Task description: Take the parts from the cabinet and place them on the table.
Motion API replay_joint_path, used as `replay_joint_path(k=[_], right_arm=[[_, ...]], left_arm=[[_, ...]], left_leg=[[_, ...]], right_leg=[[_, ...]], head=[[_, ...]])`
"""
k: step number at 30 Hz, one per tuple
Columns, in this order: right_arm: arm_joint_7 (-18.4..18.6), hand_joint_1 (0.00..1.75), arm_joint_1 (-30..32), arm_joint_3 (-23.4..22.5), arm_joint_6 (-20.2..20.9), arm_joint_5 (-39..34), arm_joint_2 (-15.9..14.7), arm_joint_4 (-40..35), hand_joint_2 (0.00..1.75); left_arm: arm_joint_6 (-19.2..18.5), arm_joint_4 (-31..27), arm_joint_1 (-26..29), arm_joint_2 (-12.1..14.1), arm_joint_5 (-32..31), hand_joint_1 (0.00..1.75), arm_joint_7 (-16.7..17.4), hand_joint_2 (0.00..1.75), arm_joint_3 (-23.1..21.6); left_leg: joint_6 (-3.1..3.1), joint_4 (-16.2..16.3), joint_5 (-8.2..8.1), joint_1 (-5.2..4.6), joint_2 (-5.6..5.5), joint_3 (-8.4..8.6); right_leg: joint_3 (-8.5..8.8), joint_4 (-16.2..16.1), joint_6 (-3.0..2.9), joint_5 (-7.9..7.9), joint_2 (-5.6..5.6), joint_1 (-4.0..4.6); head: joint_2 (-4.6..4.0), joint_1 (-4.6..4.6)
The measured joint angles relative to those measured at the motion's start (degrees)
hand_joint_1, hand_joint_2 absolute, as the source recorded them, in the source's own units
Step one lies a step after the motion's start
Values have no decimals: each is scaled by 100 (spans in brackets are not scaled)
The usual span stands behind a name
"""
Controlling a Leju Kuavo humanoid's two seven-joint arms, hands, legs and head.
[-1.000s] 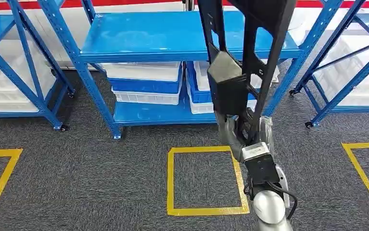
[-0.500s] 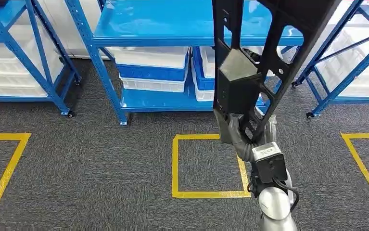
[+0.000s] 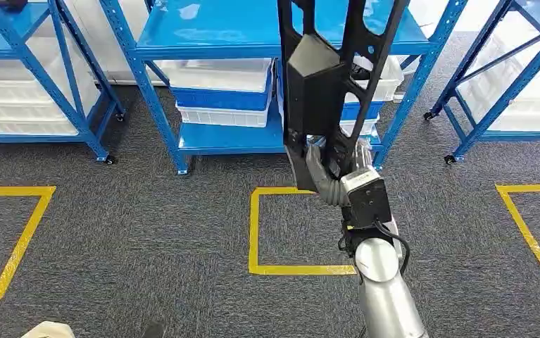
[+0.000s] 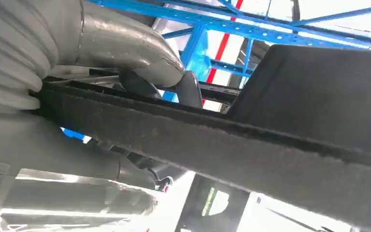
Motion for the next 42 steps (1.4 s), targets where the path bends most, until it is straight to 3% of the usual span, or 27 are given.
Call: replay_joint_path(k=[1, 2, 4, 5, 6, 7, 8, 12, 16, 22, 27, 35, 36, 37, 38, 39, 41, 42], right_arm=[[-4, 171, -109, 45, -39, -13, 19, 104, 175], [-15, 171, -167, 90, -66, -24, 46, 184, 175], [-35, 171, -213, 164, -179, -39, 96, 319, 175], [-37, 171, -219, 183, -245, -35, 114, 343, 175], [-35, 171, -261, 194, -335, -20, 100, 413, 175], [-35, 171, -327, 197, -376, -15, 94, 441, 175], [-28, 171, -339, 201, -432, -11, 85, 480, 175], [-20, 171, -339, 210, -601, -52, 22, 553, 175], [-20, 171, -342, 229, -634, -68, -37, 603, 175], [-20, 171, -368, 255, -712, -96, -90, 690, 175], [-20, 171, -429, 339, -817, -168, -96, 787, 175], [-26, 171, -408, 350, -802, -181, -96, 826, 175], [-33, 171, -415, 350, -785, -212, -96, 828, 175], [-41, 171, -419, 352, -759, -242, -85, 828, 175], [-53, 171, -432, 352, -739, -275, -90, 843, 175], [-66, 171, -464, 354, -715, -302, -90, 852, 175], [-81, 171, -477, 354, -691, -323, -98, 887, 175], [-85, 171, -474, 354, -682, -349, -103, 922, 175]], left_arm=[[50, -59, -87, -65, -11, 0, -45, 175, 0], [70, -92, -159, -125, -35, 0, -63, 175, 0], [120, -214, -213, -234, -199, 0, -168, 175, -22], [146, -293, -198, -320, -271, 0, -243, 175, -35], [212, -405, -175, -378, -365, 0, -330, 175, -72], [240, -481, -126, -446, -407, 0, -352, 175, -112], [297, -666, -64, -524, -415, 0, -345, 175, -211], [686, -1513, 421, -689, -175, 0, 4, 175, -903], [745, -2096, 630, -751, -116, 0, 166, 175, -1493], [895, -2447, 732, -769, -77, 0, 151, 175, -1801], [1047, -2404, 448, -772, 204, 0, -37, 175, -1899], [756, -1371, 94, -770, 1027, 0, -474, 175, -1651], [708, -1251, 67, -767, 1110, 0, -476, 175, -1583], [675, -1154, 43, -765, 1176, 0, -476, 175, -1539], [642, -1047, 5, -759, 1237, 0, -478, 175, -1482], [614, -974, -39, -756, 1270, 0, -476, 175, -1436], [575, -815, -83, -748, 1309, 0, -476, 175, -1373], [575, -739, -92, -743, 1322, 0, -470, 175, -1327]], left_leg=[[-12, -130, 7, -20, 38, 76], [-3, -123, 35, -53, 32, 65], [70, -175, 87, -83, 37, 59], [75, -285, 174, -32, 53, 126], [-165, -351, 161, -60, 49, 94], [-156, -340, 209, -47, 52, 45], [-104, -339, 241, -63, 53, 20], [-49, -308, 285, -82, 57, -67], [-34, -294, 301, -82, 54, -98], [-32, -291, 318, -81, 56, -121], [-37, -291, 328, -76, 55, -132], [-38, -280, 328, -71, 58, -136], [19, -285, 357, -81, 55, -124], [89, -426, 445, -31, 92, -65], [87, -528, 510, 1, 139, -32], [108, -545, 530, 28, 160, -47], [95, -545, 542, 48, 223, -78], [82, -542, 547, 66, 261, -95]], right_leg=[[-29, 5, 43, 42, -12, 33], [-32, 3, 80, 65, -23, -16], [-32, -13, 154, 116, -21, -23], [-32, -64, 149, 141, -18, 20], [1, -175, 103, 185, -22, 17], [-43, -160, 57, 220, -3, 35], [-91, -161, 61, 244, -1, 32], [-145, -162, 103, 318, 2, 12], [-171, -162, 103, 341, -4, -6], [-196, -162, 115, 359, 0, -11], [-206, -162, 100, 369, -1, -5], [-199, -175, 110, 386, 2, -15], [-197, -205, 164, 435, 10, -41], [-202, -224, 171, 430, 31, 29], [-288, -121, 174, 338, 42, -4], [-413, 187, 155, 148, 59, -20], [-820, 1152, 180, -237, 62, -119], [-980, 1528, 232, -354, 60, -174]], head=[[0, 30], [0, 7], [0, -22], [2, -31], [0, -4], [0, 7], [0, -11], [0, 0], [0, 2], [0, 2], [0, 2], [0, 2], [0, 0], [0, -8], [0, 2], [0, 22], [0, 26], [0, 28]])
